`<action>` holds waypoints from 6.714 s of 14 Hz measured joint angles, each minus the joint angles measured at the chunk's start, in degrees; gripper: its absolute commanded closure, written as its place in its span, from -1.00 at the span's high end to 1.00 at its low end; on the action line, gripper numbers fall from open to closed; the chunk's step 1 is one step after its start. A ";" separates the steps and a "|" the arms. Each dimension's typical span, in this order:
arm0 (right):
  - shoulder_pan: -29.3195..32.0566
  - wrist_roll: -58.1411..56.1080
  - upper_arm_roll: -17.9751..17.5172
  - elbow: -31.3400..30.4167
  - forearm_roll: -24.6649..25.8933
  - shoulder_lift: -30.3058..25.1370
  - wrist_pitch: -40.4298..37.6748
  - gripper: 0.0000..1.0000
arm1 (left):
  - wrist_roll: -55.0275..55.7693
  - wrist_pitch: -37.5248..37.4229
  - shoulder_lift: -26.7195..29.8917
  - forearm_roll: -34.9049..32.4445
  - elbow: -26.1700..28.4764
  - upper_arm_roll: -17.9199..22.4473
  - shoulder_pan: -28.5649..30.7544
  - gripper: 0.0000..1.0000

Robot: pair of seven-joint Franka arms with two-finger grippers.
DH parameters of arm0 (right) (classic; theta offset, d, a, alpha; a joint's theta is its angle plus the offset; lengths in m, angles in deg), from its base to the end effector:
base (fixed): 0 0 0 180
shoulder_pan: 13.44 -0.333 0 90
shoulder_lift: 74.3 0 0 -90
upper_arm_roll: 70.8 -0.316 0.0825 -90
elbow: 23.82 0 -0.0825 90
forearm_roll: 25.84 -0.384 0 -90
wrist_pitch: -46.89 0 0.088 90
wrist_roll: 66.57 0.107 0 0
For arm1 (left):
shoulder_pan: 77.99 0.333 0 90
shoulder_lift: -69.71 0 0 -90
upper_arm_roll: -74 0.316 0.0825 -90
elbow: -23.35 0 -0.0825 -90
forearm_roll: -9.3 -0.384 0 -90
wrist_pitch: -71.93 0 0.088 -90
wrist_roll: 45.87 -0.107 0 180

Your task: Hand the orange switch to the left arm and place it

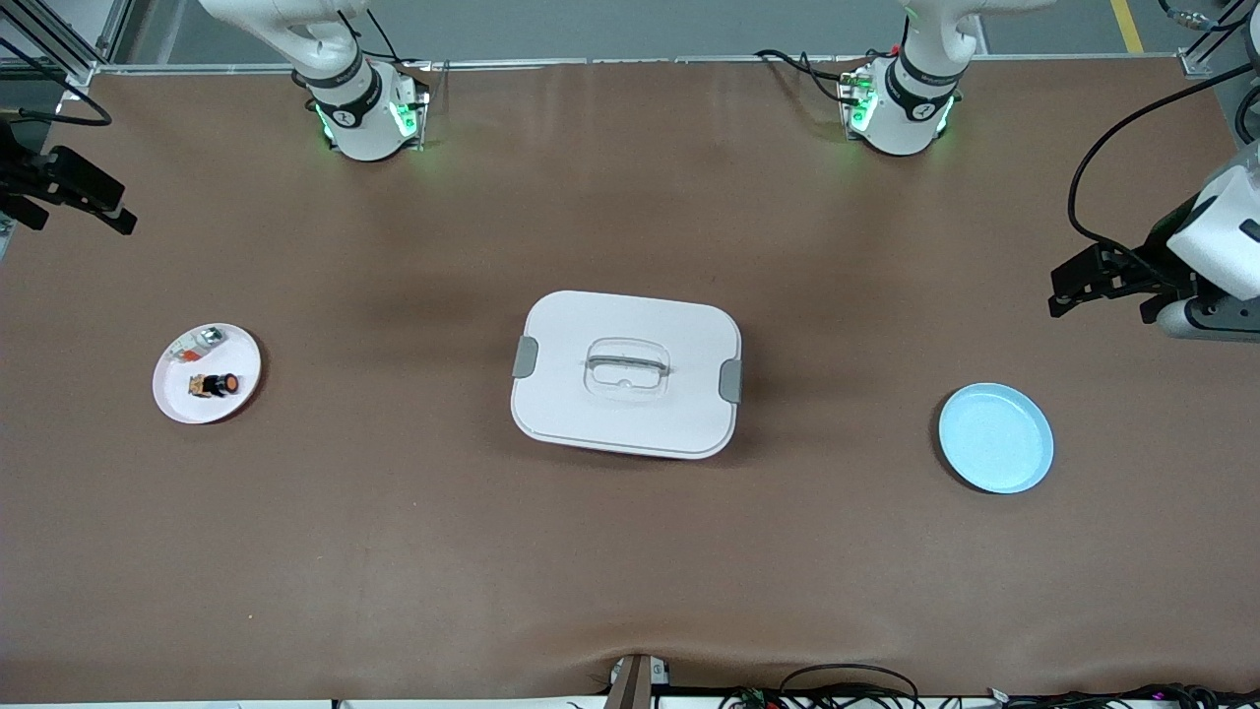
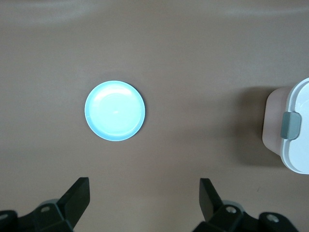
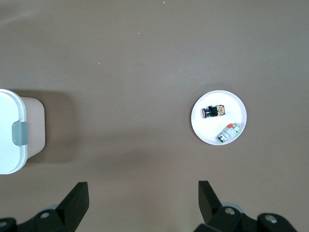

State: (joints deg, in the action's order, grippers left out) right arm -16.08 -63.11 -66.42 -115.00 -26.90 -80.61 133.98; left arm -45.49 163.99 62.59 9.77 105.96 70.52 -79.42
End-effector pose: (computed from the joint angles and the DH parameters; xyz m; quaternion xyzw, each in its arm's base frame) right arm 0.5143 -0.0161 0.6690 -0.9987 0.0446 -0.0190 0.0137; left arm 0.5948 -0.0495 0.6174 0.9990 -0.0391 0.0201 0.0088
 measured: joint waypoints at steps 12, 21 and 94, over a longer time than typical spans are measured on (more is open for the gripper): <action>0.00 -0.04 0.03 -0.02 0.03 0.00 0.00 1.00 | 0.00 0.00 0.00 0.00 0.00 0.01 -0.02 1.00; 0.01 -0.29 0.16 -0.29 2.52 0.63 0.69 1.00 | 0.00 0.00 0.00 0.00 -0.01 -0.20 -0.18 1.00; 18.29 -34.52 0.69 -23.41 -2.41 37.00 53.23 1.00 | 0.00 0.00 0.00 0.00 -0.05 -0.14 0.00 1.00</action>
State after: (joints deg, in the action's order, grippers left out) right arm 2.21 -97.63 -65.73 -138.41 -29.31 -43.61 187.21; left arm -45.49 164.00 62.60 9.77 105.92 70.38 -79.42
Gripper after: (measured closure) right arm 0.000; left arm 0.000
